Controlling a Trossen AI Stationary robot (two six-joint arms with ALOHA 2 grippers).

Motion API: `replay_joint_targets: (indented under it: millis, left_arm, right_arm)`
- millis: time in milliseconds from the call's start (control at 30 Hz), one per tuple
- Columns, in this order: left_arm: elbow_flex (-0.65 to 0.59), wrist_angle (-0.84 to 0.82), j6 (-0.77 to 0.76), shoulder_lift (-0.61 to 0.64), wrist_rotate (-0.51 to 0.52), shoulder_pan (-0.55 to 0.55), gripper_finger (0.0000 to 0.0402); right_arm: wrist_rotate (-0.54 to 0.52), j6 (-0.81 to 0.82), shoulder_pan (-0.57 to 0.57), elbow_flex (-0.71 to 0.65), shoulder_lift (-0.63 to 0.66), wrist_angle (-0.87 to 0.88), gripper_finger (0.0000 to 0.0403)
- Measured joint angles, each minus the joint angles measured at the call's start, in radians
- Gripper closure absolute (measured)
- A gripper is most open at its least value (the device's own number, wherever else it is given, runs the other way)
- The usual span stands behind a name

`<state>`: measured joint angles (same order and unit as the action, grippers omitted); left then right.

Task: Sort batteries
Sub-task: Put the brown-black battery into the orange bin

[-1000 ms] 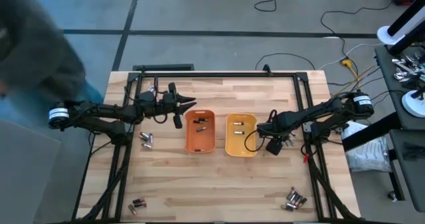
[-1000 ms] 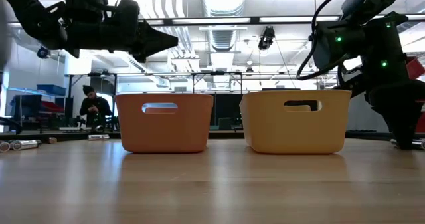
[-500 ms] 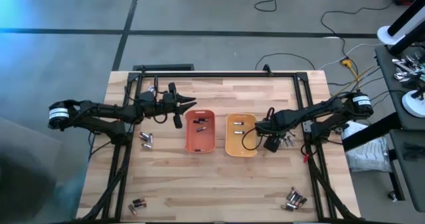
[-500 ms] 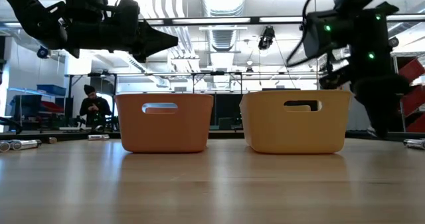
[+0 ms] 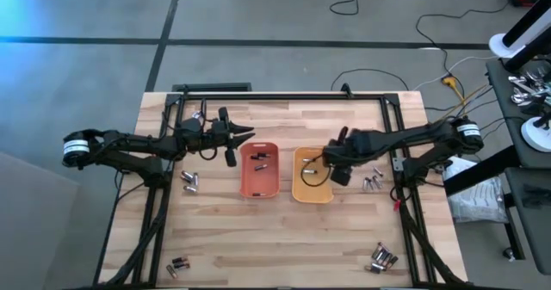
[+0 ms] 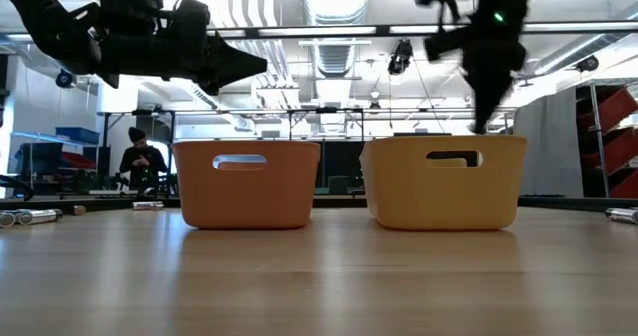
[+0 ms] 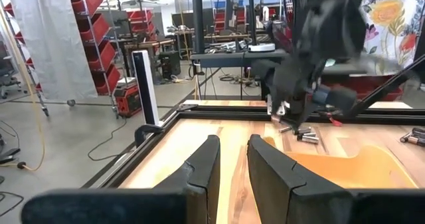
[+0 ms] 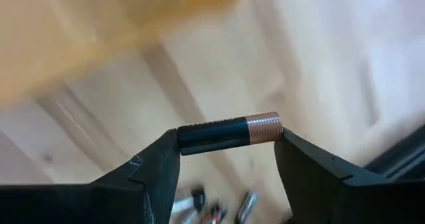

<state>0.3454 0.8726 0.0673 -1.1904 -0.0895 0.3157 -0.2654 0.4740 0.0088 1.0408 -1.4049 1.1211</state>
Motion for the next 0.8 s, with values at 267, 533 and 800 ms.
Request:
replay_joint_targets:
  millis: [267,533,800]
  left_arm:
    - [0.0,0.0,-0.001,0.001,-0.005,0.0,0.0343]
    - [0.0,-0.029,-0.001,0.004,-0.006,0.0,0.0343]
    - [-0.002,-0.16,0.108,0.11,-0.007,-0.02,0.0343]
  right_arm:
    - [-0.087,-0.167,0.011,0.206,-0.069,-0.12,0.0192]
    - [-0.03,-0.369,0.011,0.385,-0.261,-0.361,0.0192]
    - [0.093,-0.384,0.011,0.46,-0.392,-0.582,0.0192]
